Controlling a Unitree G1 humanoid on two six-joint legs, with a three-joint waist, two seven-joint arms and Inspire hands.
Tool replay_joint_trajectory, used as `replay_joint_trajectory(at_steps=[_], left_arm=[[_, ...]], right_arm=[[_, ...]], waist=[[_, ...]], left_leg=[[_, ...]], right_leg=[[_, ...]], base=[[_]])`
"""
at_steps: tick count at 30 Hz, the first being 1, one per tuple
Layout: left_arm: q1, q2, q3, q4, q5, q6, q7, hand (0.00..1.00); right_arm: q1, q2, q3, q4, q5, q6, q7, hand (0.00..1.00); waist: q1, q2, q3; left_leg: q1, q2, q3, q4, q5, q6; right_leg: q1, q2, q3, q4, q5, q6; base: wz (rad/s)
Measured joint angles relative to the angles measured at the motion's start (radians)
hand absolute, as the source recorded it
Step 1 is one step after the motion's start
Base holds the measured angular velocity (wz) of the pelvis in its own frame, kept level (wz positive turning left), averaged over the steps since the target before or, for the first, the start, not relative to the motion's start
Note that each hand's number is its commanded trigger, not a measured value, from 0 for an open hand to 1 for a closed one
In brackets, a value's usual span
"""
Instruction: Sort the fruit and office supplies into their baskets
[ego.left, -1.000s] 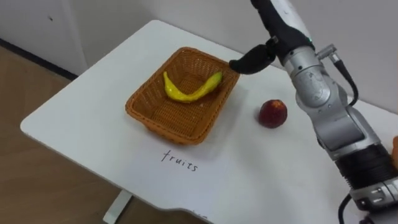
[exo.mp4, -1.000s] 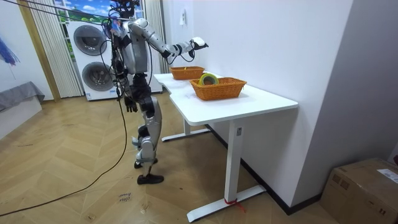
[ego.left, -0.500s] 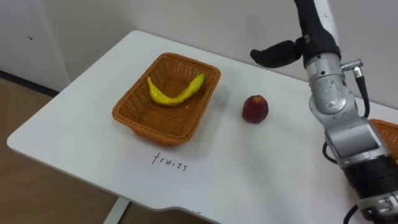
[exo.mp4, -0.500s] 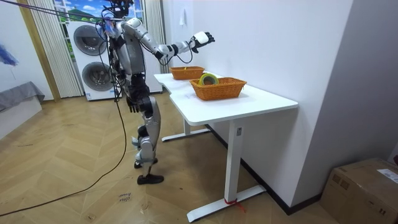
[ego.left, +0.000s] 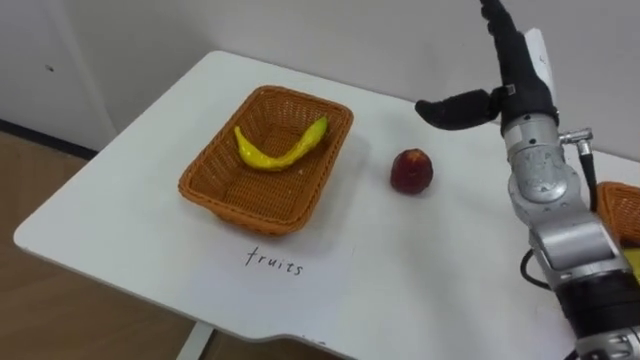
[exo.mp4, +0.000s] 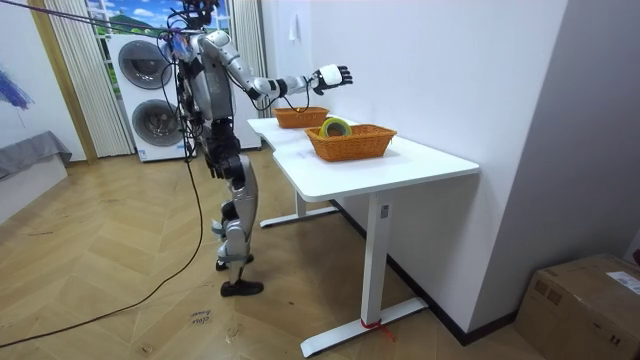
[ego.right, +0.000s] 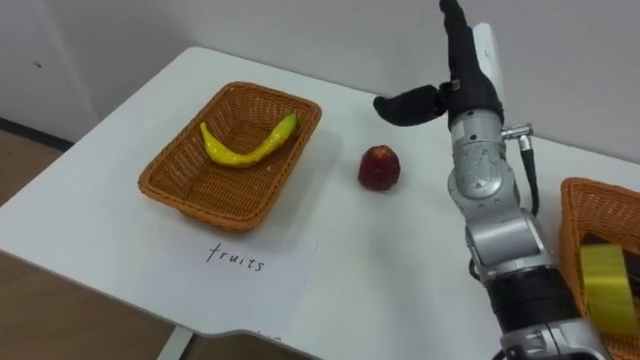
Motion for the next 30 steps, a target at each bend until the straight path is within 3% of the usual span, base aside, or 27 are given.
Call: replay_joint_trajectory(at_steps=[10,17,24,30], left_arm=[[0.002,0.001,-0.002,0.001,0.000,0.021,-0.003,0.00],[-0.005,0.002,-0.038,0.001,0.000,0.028,-0.003,0.00],[-0.002,-0.001,-0.039,-0.001,0.001,0.042,-0.004,0.00],[0.006,0.000,-0.038,-0.001,0.001,0.042,-0.003,0.00]], right_arm=[[0.001,0.000,0.002,0.065,0.158,0.009,0.000,0.00],[0.009,0.011,0.002,0.066,0.280,0.009,-0.001,0.00],[0.027,0.014,0.004,0.112,0.343,0.010,0.000,0.00],[0.027,0.019,0.004,0.147,0.354,0.010,0.001,0.00]], waist=[[0.000,-0.025,-0.0003],[-0.001,-0.005,0.0117],[0.000,0.008,0.0031],[0.001,0.013,0.0007]], left_leg=[[-0.023,0.000,-0.001,0.003,0.000,0.000],[-0.022,0.000,-0.001,0.001,0.000,0.000],[-0.023,0.000,0.000,0.001,0.000,0.000],[-0.020,0.000,0.000,0.001,0.000,0.000]], right_leg=[[-0.021,0.000,-0.001,0.000,0.000,0.000],[-0.021,0.000,-0.001,0.000,0.000,0.000],[-0.021,0.000,-0.002,0.000,0.000,0.000],[-0.018,0.000,-0.003,0.000,0.000,0.000]], base=[[0.00],[0.00],[0.00],[0.00]])
